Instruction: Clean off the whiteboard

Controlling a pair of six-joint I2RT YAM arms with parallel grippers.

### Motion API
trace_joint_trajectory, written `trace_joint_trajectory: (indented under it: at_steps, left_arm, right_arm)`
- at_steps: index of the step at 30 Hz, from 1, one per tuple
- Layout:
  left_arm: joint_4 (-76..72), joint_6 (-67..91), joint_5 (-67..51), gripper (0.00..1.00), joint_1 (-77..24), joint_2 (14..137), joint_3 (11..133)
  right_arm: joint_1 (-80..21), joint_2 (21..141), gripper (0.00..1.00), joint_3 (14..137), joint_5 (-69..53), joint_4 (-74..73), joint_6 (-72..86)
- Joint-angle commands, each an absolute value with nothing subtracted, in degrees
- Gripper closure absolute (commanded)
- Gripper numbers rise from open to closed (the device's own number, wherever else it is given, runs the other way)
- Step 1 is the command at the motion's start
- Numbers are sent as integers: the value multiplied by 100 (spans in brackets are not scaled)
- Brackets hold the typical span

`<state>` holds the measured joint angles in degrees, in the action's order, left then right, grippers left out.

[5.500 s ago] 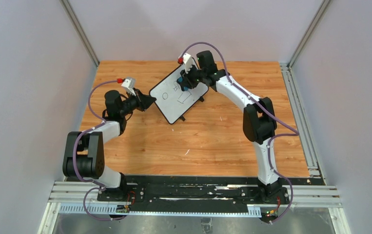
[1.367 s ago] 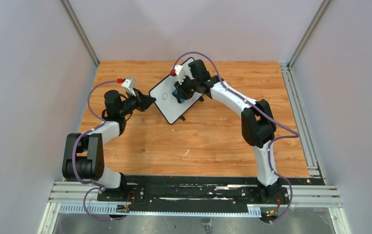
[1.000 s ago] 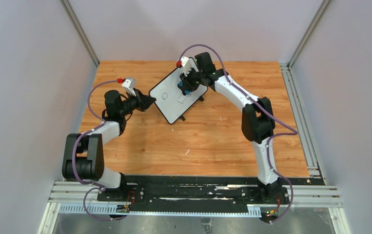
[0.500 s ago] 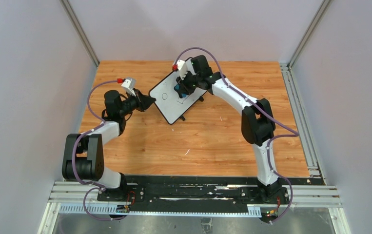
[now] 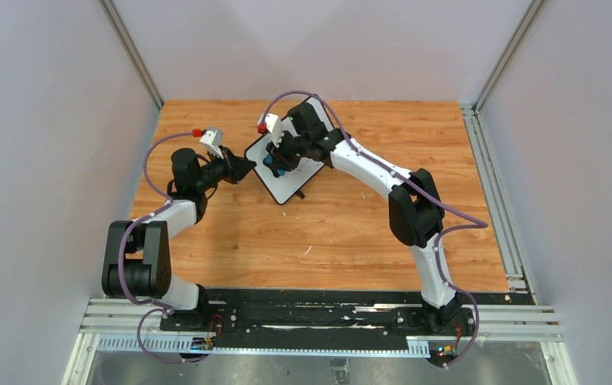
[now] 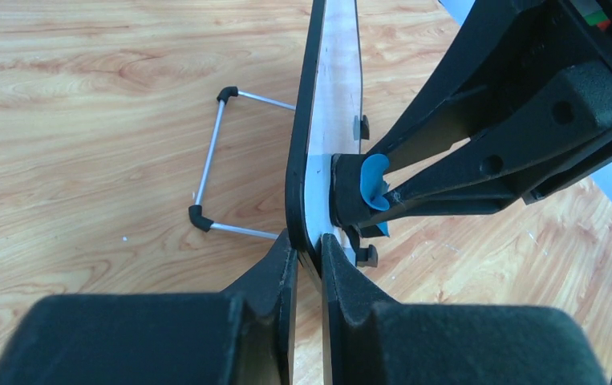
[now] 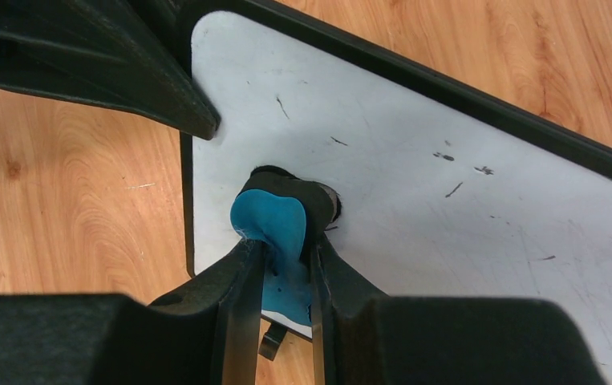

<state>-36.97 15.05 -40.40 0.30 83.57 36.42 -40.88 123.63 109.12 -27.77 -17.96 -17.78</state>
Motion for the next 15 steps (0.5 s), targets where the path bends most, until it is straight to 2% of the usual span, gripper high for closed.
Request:
trace_joint_trajectory:
  at_steps: [1,15]
  left_arm:
    - [-3340,853,-3960,100,9,8362,3618]
    - [-3305,827,-3961,100,0,8361,3616]
  right_arm:
    - [-4205,12264,99,11056,-2692,-1857,-1808]
    - [-3381,12715,100,11868,-2505,-2000,-1944]
